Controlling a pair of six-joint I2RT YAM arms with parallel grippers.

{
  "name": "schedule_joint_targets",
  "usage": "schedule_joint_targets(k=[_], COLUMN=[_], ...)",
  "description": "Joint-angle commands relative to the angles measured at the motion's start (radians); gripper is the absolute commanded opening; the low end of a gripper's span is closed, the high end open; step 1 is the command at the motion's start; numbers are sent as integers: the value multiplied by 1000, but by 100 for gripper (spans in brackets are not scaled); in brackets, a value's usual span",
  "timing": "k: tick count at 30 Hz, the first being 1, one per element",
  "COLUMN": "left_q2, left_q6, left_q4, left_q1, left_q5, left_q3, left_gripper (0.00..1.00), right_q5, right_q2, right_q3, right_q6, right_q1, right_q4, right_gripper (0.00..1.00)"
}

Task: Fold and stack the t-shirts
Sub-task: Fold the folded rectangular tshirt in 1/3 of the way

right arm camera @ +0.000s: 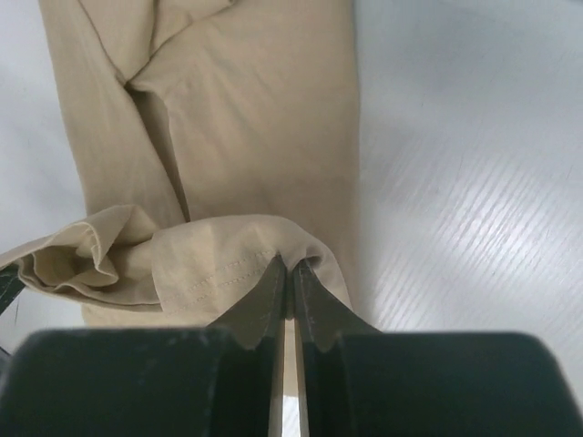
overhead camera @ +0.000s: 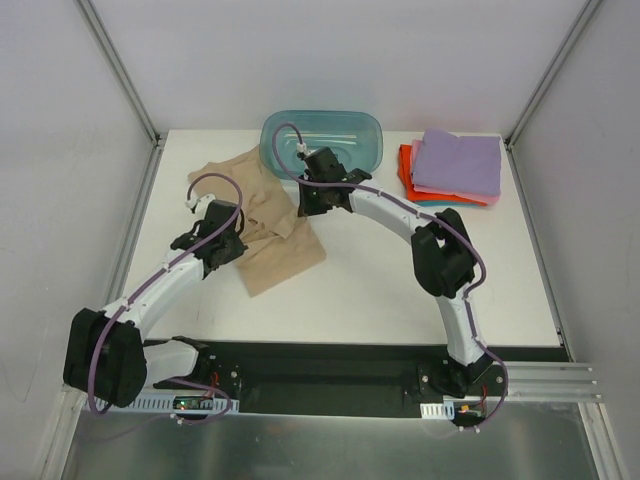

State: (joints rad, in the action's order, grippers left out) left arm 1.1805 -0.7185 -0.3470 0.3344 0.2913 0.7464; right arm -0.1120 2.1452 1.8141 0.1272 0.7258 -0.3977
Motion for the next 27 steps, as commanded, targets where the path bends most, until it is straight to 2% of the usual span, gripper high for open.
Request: schedule_joint_targets(k=[1,4,8,9,11,12,13,14,15,16,17,19,20,21,22,27], left_q2=[59,123,223,252,275,286,288,283,269,259,249,222,209,183,168,59], left_q6=[77,103,134,134,140,145,148,154,156,156,157,157,151,146,133,93], left_q4=[57,77,79,79,79,75,74,74,74,74,74,72,72,72,72,77], left_q1=[-37,-60,-93,-101,-115,-117,-118,-117,-117,-117,-117,-117,-117,-117,-117,-109], left_q5=[-4,3,14,11,8,8,6,-6,-17,-30,-59,-99,-121,-174,-194,-335], left_q3=[60,91,152,160,185,194,200,208,211,209,208,205,191,182,159,81], left_gripper=[0,0,0,0,4,17,24,38,74,91,99,99,99,99,99,99], right_q5=[-3,-5,-5,-5,-6,-5,-8,-11,-23,-29,-38,-66,-74,-89,-97,-107], right_q2=[54,103,159,166,194,199,199,193,174,160,139,81,62,42,0,-131], right_q3=[65,105,152,174,192,206,208,206,200,171,150,84,62,38,-7,-182], right_q6=[-34,-24,-21,-23,-34,-34,-35,-37,-37,-40,-43,-43,-41,-43,-50,-46], right_q1=[-19,-26,-29,-31,-29,-29,-31,-29,-29,-31,-31,-29,-28,-25,-25,-11], right_q4=[98,135,172,174,174,169,160,155,152,158,167,191,195,201,207,233], right_gripper=[6,6,13,16,33,39,46,50,54,55,57,66,74,90,99,97])
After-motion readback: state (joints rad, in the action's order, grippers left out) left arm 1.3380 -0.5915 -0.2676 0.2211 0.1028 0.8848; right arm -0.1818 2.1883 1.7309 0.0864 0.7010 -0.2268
